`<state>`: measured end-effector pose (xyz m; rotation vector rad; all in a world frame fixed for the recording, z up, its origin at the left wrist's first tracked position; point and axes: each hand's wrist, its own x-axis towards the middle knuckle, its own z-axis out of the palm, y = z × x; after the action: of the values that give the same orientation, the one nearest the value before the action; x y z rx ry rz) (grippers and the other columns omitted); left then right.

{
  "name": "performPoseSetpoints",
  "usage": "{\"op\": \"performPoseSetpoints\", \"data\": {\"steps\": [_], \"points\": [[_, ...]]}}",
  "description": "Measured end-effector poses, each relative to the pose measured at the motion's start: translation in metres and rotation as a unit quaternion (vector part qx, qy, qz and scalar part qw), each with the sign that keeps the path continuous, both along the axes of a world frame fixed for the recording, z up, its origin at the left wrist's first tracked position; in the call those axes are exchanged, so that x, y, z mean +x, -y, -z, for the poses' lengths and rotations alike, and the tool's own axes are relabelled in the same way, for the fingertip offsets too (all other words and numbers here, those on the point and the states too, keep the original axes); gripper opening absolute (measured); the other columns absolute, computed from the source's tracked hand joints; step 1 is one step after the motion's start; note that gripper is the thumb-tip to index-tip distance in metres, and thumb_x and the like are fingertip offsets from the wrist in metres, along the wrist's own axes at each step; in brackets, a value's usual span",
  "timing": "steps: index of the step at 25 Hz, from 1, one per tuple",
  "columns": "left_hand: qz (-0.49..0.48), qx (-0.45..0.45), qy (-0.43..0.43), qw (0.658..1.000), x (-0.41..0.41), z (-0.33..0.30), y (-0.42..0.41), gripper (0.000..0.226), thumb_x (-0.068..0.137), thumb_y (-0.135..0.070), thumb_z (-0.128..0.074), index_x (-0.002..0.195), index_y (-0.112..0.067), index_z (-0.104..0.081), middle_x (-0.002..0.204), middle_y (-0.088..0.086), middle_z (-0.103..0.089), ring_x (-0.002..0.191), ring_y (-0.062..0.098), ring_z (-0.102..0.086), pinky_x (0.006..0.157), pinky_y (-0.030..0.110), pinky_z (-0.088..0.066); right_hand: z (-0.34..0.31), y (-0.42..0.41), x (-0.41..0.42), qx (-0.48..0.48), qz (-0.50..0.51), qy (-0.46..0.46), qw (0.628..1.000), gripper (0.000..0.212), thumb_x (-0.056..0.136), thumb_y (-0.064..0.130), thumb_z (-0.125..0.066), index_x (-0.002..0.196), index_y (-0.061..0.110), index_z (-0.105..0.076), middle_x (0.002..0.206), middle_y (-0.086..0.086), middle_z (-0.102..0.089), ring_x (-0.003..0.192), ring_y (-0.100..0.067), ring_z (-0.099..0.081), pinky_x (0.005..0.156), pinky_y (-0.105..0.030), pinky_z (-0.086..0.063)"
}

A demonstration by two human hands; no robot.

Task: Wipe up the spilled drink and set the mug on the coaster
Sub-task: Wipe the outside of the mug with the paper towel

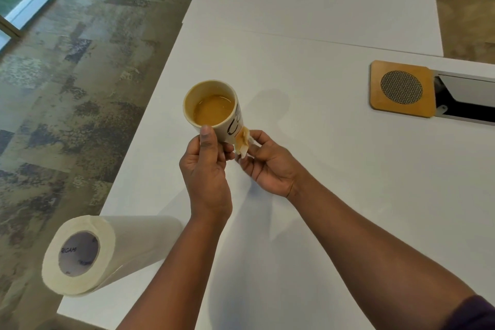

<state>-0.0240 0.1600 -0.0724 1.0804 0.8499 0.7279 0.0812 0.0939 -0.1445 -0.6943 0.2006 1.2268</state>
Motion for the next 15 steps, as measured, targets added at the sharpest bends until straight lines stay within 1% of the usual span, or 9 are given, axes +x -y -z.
{"op": "performPoseSetpoints", "data": {"steps": [2, 4, 7, 8, 9, 11, 13, 15], "points": [[-0.006, -0.004, 0.008, 1.0, 0.004, 0.003, 0.0, 0.034, 0.105, -0.032, -0.048, 0.077, -0.018, -0.059, 0.062, -0.006, -0.052, 0.073, 0.016, -0.054, 0.075, 0.028, -0.052, 0.003, 0.001, -0.012, 0.006, -0.019, -0.008, 1.0, 0.025, 0.097, -0.01, -0.046, 0.11, 0.007, -0.058, 0.109, -0.02, -0.063, 0.089, -0.028, -0.063, 0.072, -0.026, -0.059], [-0.012, -0.008, 0.016, 1.0, 0.006, 0.004, 0.001, 0.036, 0.105, -0.031, -0.048, 0.073, -0.019, -0.058, 0.061, -0.006, -0.049, 0.07, 0.014, -0.053, 0.074, 0.028, -0.053, 0.002, -0.002, -0.02, 0.014, -0.041, -0.003, 0.999, 0.025, 0.096, -0.011, -0.047, 0.112, 0.006, -0.057, 0.106, -0.018, -0.064, 0.089, -0.024, -0.065, 0.075, -0.027, -0.059], [-0.017, -0.002, 0.018, 1.0, 0.006, 0.004, 0.001, 0.039, 0.105, -0.033, -0.049, 0.068, -0.021, -0.057, 0.062, -0.002, -0.044, 0.071, 0.016, -0.05, 0.075, 0.028, -0.052, 0.003, -0.006, -0.031, 0.009, -0.101, 0.035, 0.994, 0.036, 0.095, -0.011, -0.051, 0.13, -0.002, -0.053, 0.108, -0.015, -0.064, 0.093, -0.023, -0.067, 0.085, -0.033, -0.059], [-0.017, 0.002, 0.015, 1.0, 0.006, 0.005, -0.001, 0.04, 0.105, -0.033, -0.048, 0.068, -0.021, -0.056, 0.062, -0.002, -0.044, 0.072, 0.016, -0.051, 0.075, 0.029, -0.052, 0.004, -0.006, -0.035, 0.002, -0.121, 0.047, 0.992, 0.038, 0.095, -0.01, -0.052, 0.132, -0.003, -0.051, 0.108, -0.015, -0.064, 0.095, -0.024, -0.066, 0.086, -0.034, -0.058], [-0.018, 0.004, 0.014, 1.0, 0.006, 0.006, -0.003, 0.04, 0.105, -0.033, -0.048, 0.068, -0.02, -0.055, 0.062, -0.003, -0.044, 0.072, 0.016, -0.052, 0.074, 0.028, -0.052, 0.005, -0.004, -0.037, -0.008, -0.132, 0.055, 0.99, 0.035, 0.095, -0.008, -0.054, 0.129, -0.003, -0.054, 0.108, -0.015, -0.064, 0.094, -0.025, -0.065, 0.086, -0.034, -0.059], [-0.017, 0.004, 0.015, 1.0, 0.008, 0.009, -0.007, 0.04, 0.105, -0.033, -0.048, 0.068, -0.02, -0.055, 0.062, -0.003, -0.046, 0.072, 0.016, -0.054, 0.074, 0.029, -0.052, 0.007, 0.004, -0.038, -0.039, -0.123, 0.058, 0.99, 0.021, 0.095, -0.006, -0.056, 0.113, 0.003, -0.061, 0.106, -0.016, -0.062, 0.089, -0.023, -0.064, 0.08, -0.031, -0.06], [-0.019, 0.004, 0.009, 1.0, 0.01, 0.013, -0.01, 0.041, 0.105, -0.034, -0.048, 0.067, -0.022, -0.056, 0.063, -0.002, -0.046, 0.073, 0.018, -0.054, 0.074, 0.029, -0.052, 0.007, 0.014, -0.033, -0.063, -0.097, 0.053, 0.992, 0.018, 0.095, -0.006, -0.056, 0.106, 0.007, -0.063, 0.102, -0.014, -0.065, 0.084, -0.02, -0.066, 0.073, -0.027, -0.06], [-0.026, 0.003, 0.003, 1.0, 0.012, 0.019, -0.014, 0.039, 0.106, -0.032, -0.047, 0.07, -0.02, -0.055, 0.065, 0.001, -0.046, 0.076, 0.021, -0.053, 0.075, 0.03, -0.052, 0.006, 0.022, -0.026, -0.075, -0.074, 0.061, 0.993, 0.02, 0.095, -0.007, -0.054, 0.105, 0.007, -0.063, 0.099, -0.01, -0.068, 0.082, -0.018, -0.068, 0.073, -0.026, -0.059]]}}
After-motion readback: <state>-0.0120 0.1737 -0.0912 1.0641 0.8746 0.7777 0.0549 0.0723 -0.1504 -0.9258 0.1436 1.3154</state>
